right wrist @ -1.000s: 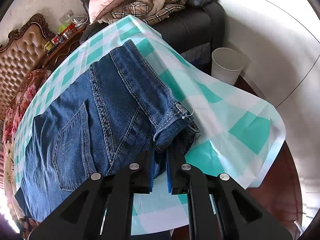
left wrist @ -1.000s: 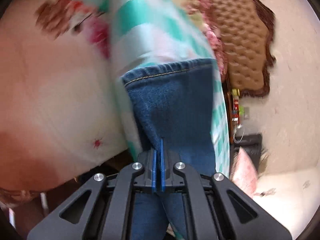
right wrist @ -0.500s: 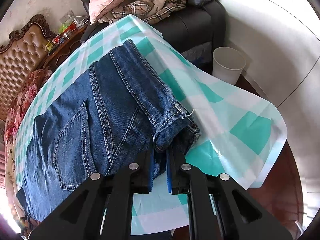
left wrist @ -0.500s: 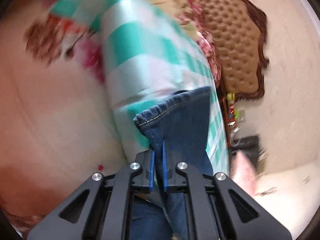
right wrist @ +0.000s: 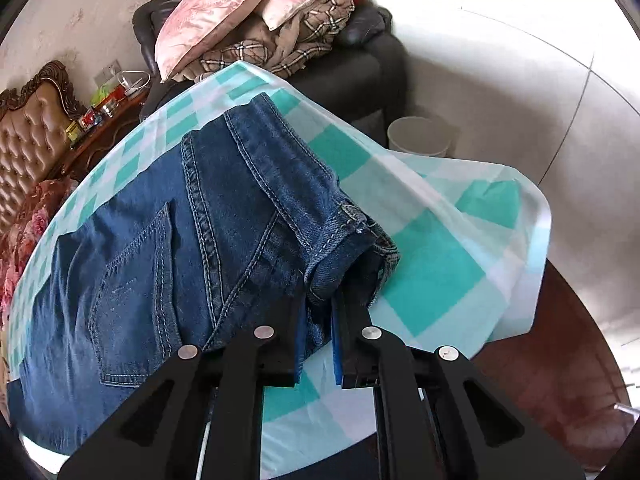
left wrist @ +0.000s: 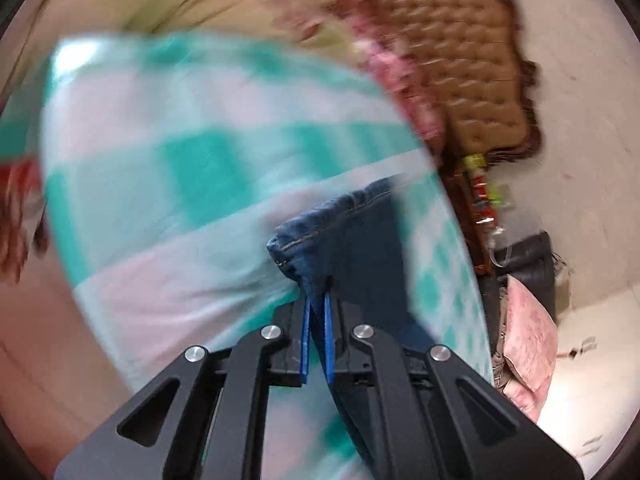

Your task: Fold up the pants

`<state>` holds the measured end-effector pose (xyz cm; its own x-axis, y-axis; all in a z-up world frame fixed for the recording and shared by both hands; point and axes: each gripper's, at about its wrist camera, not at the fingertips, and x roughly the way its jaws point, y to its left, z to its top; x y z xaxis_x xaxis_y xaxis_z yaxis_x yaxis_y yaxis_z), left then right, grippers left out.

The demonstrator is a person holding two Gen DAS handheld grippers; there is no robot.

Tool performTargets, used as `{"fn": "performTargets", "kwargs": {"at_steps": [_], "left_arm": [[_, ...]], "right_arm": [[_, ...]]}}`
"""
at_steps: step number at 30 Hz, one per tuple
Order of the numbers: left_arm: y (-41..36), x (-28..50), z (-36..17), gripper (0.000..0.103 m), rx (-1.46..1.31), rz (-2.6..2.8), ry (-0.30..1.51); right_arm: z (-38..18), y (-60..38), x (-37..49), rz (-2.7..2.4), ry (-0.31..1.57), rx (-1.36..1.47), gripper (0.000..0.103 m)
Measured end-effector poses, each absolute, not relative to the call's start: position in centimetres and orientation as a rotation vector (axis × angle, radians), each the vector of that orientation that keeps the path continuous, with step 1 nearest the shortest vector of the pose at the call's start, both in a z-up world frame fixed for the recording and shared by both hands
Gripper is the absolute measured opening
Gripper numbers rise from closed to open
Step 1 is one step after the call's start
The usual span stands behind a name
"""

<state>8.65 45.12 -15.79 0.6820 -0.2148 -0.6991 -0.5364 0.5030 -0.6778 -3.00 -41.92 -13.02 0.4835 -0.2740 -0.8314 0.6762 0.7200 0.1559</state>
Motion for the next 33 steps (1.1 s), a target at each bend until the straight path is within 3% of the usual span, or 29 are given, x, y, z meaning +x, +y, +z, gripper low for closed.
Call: {"fn": "performTargets", "kwargs": {"at_steps": [9, 12, 14, 16, 20, 27, 29, 33], "left_arm": [[46.4, 5.0, -14.5, 0.015, -0.972, 0.3, 0.767], [43.0, 5.7, -10.4, 0.03, -0.708, 0.342, 0.731], [37.3, 7.1, -7.9, 0.057, -0.451, 0.29, 0.693], [31.2, 8.6, -6.9, 0.066, -0.26, 0.167, 0.667], [19.8, 11.6, -7.1, 0.073, -0.028, -0.094, 0.699], [6.5, 12.2, -7.9, 0.071, 0.101, -0.225, 0.733], [3.9, 11.9, -8.0, 0.056, 0.062, -0.3, 0.743], [-1.9, 9.3, -8.0, 0.042, 0.001, -0.439, 0.751]], "right_arm": [[-12.5, -43.3, -2.4, -0.562, 0.938, 0.535, 0.006], [-12.1, -43.1, -2.4, -0.574, 0.945, 0.527, 0.008], [-11.7, -43.0, -2.4, -0.592, 0.939, 0.51, 0.015], [-11.4, -43.2, -2.5, -0.646, 0.925, 0.489, 0.024], [-11.0, -44.5, -3.2, -0.724, 0.905, 0.474, 0.035], [-6.2, -47.6, -5.7, -0.824, 0.745, 0.425, 0.042], [-5.3, -48.1, -5.2, -0.779, 0.729, 0.426, 0.043], [-5.3, -47.2, -2.0, -0.592, 0.76, 0.392, 0.043]]}}
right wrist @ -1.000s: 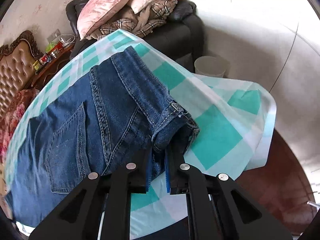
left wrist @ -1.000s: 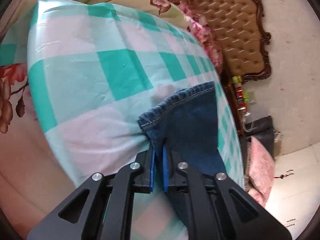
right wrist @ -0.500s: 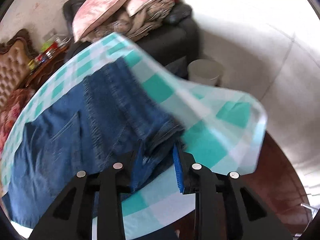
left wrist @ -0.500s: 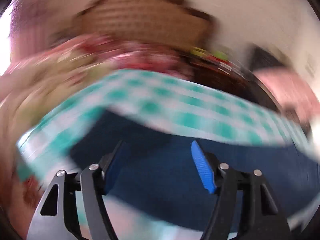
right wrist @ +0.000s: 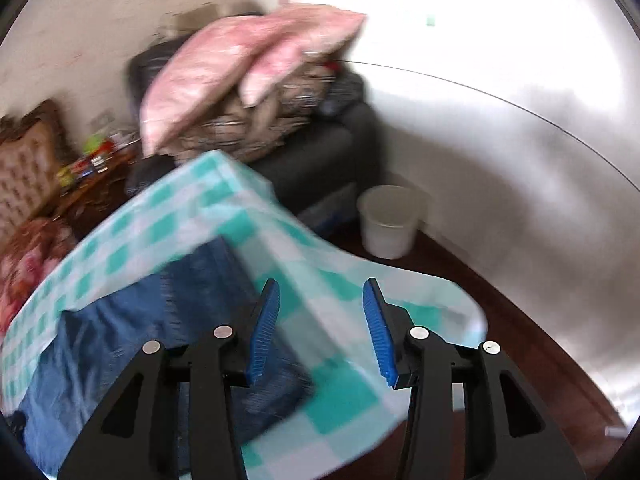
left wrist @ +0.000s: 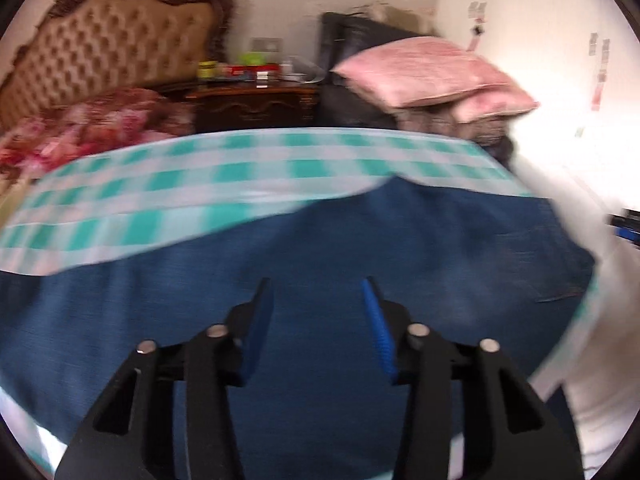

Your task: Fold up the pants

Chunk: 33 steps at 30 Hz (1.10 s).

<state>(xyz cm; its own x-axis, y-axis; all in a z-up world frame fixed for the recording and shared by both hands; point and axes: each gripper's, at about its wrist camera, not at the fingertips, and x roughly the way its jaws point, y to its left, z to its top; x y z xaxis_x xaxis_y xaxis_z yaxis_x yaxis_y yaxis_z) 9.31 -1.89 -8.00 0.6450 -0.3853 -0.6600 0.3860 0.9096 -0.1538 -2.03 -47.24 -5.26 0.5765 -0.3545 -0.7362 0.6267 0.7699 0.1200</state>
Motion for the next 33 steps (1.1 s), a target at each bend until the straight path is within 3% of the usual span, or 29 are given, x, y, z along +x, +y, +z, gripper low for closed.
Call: {"fn": "performTargets", "kwargs": {"at_steps": [9, 11, 16, 19, 28, 33], "left_arm": [[-10.7, 8.2, -9.4, 0.033, -0.013, -0.538, 0.834], [-11.8, 8.2, -9.1, 0.026, 0.013, -0.555, 0.829], [-14.2, 9.7, -8.1, 0.016, 0.068, -0.563, 0.802], [-17.1, 12.1, -7.9, 0.016, 0.086, -0.593, 0.793], [-27.5, 22.1, -12.3, 0.016, 0.16, -0.609, 0.938], [-24.2, 23.8, -11.8, 0.017, 0.033, -0.547, 0.909]], "right_arm": [[-8.9, -39.9, 10.8, -0.214, 0.906, 0.119, 0.042], [-10.7, -40.5, 13.2, -0.26, 0.934, 0.084, 0.041], [-12.7, -42.1, 13.4, -0.347, 0.907, 0.13, 0.037], [-13.7, -41.8, 12.9, -0.409, 0.87, 0.119, 0.044], [-14.3, -41.7, 12.4, -0.431, 0.862, 0.116, 0.045], [-14.4, -41.6, 12.3, -0.417, 0.869, 0.115, 0.047]]}}
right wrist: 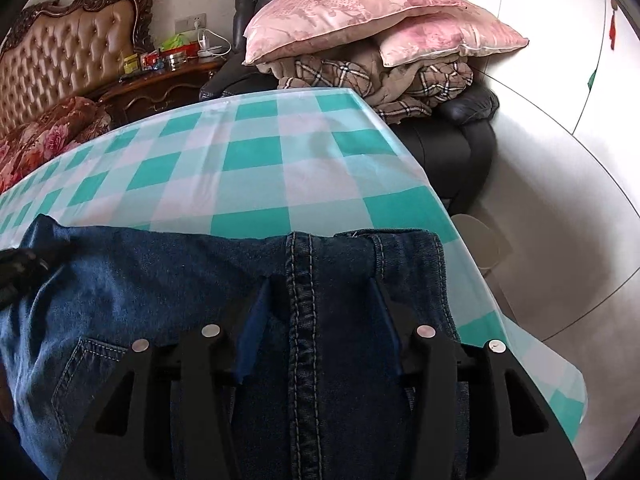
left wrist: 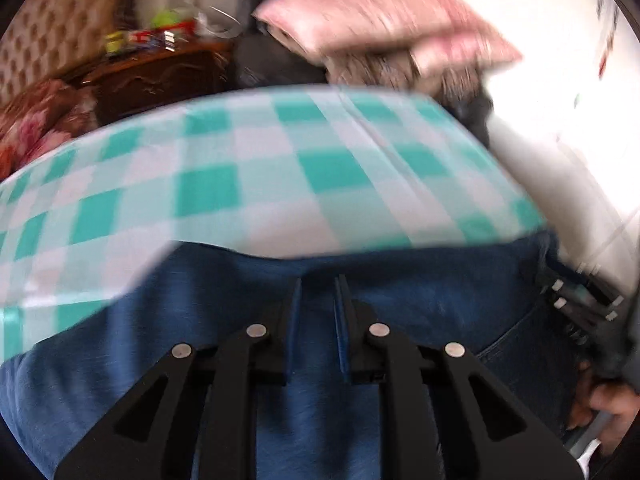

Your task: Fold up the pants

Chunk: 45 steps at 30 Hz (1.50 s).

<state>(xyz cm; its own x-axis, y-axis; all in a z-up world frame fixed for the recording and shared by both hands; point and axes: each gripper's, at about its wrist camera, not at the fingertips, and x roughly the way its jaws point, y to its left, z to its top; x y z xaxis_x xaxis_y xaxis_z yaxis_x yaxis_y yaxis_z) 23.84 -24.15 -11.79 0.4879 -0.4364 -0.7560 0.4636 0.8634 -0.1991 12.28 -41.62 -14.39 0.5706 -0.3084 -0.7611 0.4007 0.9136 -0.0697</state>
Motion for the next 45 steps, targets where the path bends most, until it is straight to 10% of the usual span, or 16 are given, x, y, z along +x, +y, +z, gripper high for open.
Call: {"fn": "performTargets", "kwargs": {"at_steps": [12, 34, 38, 42, 45], "left_arm": [[7.0, 20.3, -13.7, 0.017, -0.17, 0.017, 0.955], [37.5, 23.5, -13.0, 0.002, -0.216, 0.233, 0.9], [37.8, 21.2, -11.4, 0.039, -0.266, 0.215, 0.784], [39.7, 20.6, -13.3, 0.052, -0.189, 0.27, 0.862], [43.0, 17.5, -10.4, 0.055, -0.284, 0.401, 0.722]], "right_arm": [[-14.5, -41.0, 12.5, -0.433, 0.876, 0.079, 0.05], [-14.6, -39.8, 12.7, -0.501, 0.888, -0.028, 0.056], [-14.6, -39.5, 12.9, -0.515, 0.892, -0.051, 0.057], [-14.6, -39.2, 13.0, -0.529, 0.894, -0.074, 0.058], [-14.6, -39.9, 13.0, -0.608, 0.906, -0.048, 0.087]]}}
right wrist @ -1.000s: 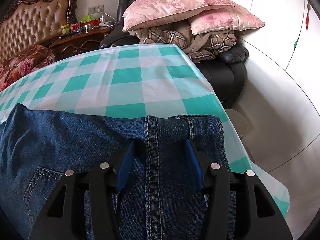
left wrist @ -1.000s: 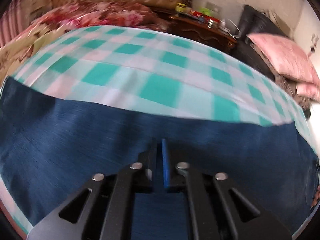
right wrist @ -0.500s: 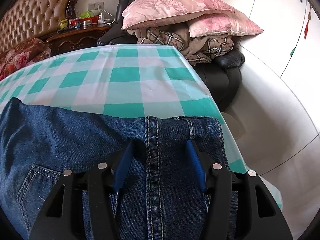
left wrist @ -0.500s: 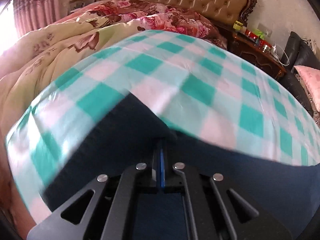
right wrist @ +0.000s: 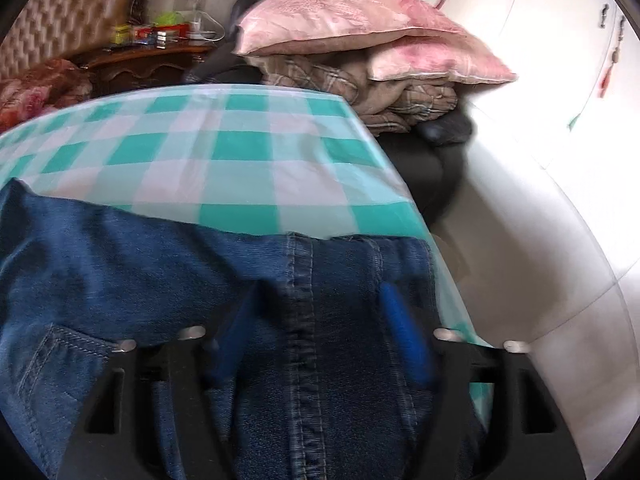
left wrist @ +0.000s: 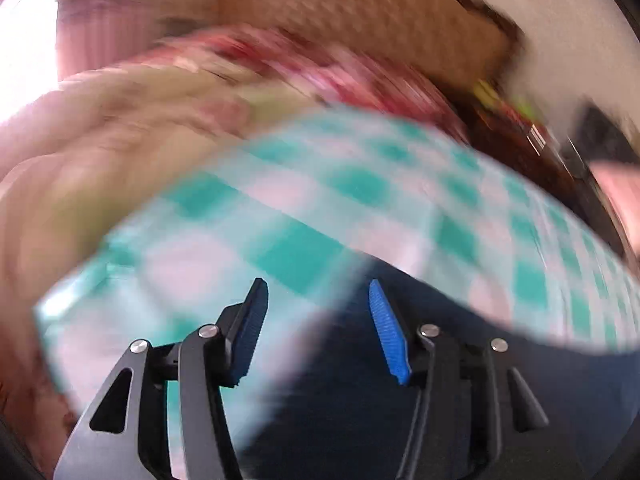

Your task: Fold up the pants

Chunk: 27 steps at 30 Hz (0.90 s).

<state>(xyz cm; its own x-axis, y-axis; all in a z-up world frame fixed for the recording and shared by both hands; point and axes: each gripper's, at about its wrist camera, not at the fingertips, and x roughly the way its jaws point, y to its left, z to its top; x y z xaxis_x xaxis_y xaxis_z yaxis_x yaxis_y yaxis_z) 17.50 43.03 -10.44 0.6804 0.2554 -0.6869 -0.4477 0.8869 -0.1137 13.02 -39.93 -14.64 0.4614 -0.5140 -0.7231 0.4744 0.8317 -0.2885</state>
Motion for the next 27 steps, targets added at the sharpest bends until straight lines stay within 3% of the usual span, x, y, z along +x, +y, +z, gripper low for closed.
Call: {"fn": "performTargets", "kwargs": {"at_steps": [5, 11, 12, 14, 18, 21, 23, 27], "left_arm": [[42.3, 12.3, -6.7, 0.061, -0.203, 0.425, 0.59], [33.5, 8.9, -8.3, 0.063, -0.136, 0.247, 0.698], [32.0, 8.2, -8.7, 0.061, -0.154, 0.228, 0.709], [29.1, 7.0, -9.3, 0.047, -0.188, 0.167, 0.716], [21.5, 5.9, -10.5, 0.035, -0.221, 0.006, 0.747], [15.2, 5.6, -10.6, 0.035, -0.196, -0.161, 0.774], [10.9, 5.2, -10.2, 0.035, -0.181, -0.302, 0.779], [1.1, 3.6, -9.1, 0.035, -0.055, -0.538, 0.765]], "right_arm": [[-14.6, -42.8, 12.0, -0.533, 0.902, 0.174, 0.088], [-10.9, -43.7, 8.4, -0.55, 0.768, 0.345, 0.089], [-9.7, -43.1, 7.2, -0.536, 0.727, 0.354, 0.089], [-7.6, -40.8, 4.8, -0.492, 0.698, 0.298, 0.088], [-7.7, -36.7, 0.7, -0.38, 0.746, 0.181, 0.089], [-10.9, -35.7, -0.6, -0.357, 0.903, 0.155, 0.076], [-13.1, -35.5, -1.1, -0.327, 0.987, 0.144, 0.056], [-13.0, -35.8, -3.1, -0.324, 0.968, 0.189, 0.052]]}}
